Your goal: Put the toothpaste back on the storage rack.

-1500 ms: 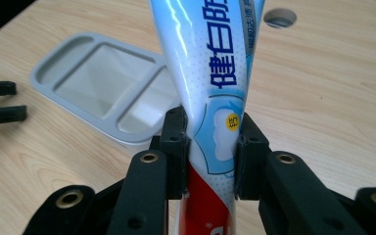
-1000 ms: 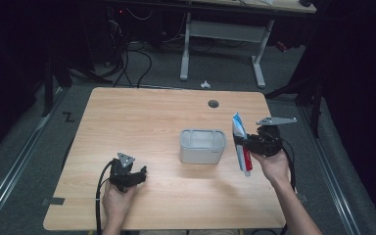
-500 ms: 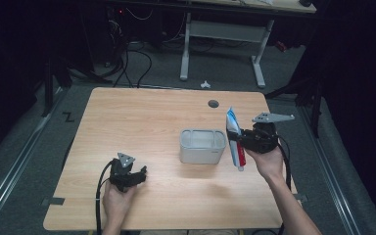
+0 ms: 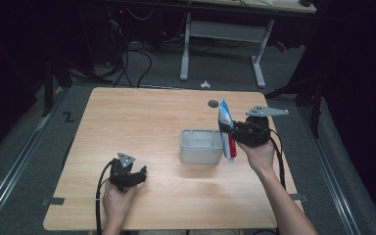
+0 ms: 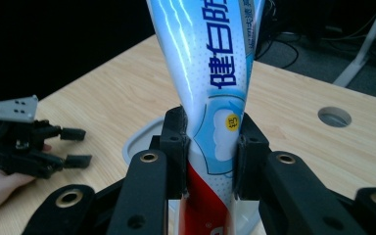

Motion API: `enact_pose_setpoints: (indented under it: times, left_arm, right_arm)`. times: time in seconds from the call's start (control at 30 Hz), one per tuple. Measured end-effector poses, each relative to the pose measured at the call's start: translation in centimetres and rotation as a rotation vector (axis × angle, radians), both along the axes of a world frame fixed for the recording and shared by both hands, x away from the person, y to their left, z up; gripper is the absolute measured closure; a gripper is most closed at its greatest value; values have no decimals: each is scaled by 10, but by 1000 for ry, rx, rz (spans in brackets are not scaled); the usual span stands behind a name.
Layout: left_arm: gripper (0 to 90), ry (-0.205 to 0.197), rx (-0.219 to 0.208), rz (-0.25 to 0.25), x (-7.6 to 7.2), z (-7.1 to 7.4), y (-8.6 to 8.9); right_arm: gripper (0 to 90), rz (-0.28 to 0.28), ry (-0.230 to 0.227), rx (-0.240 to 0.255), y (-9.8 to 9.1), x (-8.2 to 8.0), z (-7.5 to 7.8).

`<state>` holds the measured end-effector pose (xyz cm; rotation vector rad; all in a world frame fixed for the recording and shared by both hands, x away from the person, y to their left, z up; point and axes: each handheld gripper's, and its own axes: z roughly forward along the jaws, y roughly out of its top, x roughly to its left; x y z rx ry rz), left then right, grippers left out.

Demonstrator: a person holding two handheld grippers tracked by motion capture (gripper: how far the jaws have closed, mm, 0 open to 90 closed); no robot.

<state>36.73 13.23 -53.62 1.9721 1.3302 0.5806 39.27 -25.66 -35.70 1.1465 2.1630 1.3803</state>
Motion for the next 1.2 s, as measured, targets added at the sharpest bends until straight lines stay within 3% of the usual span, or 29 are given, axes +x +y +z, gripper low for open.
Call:
enact_pose_setpoints:
  times: [0.2, 0.73, 1.2]
  left_arm:
    - [279, 0, 0, 0, 0, 0, 0]
    - [279, 0, 0, -1, 0, 0, 0]
    - [279, 0, 0, -1, 0, 0, 0]
  right_arm:
    - [719, -1, -32, 19, 7, 6, 7]
    - [720, 21, -60, 12, 34, 27, 21]
    - [719, 5, -66, -4, 51, 46, 12]
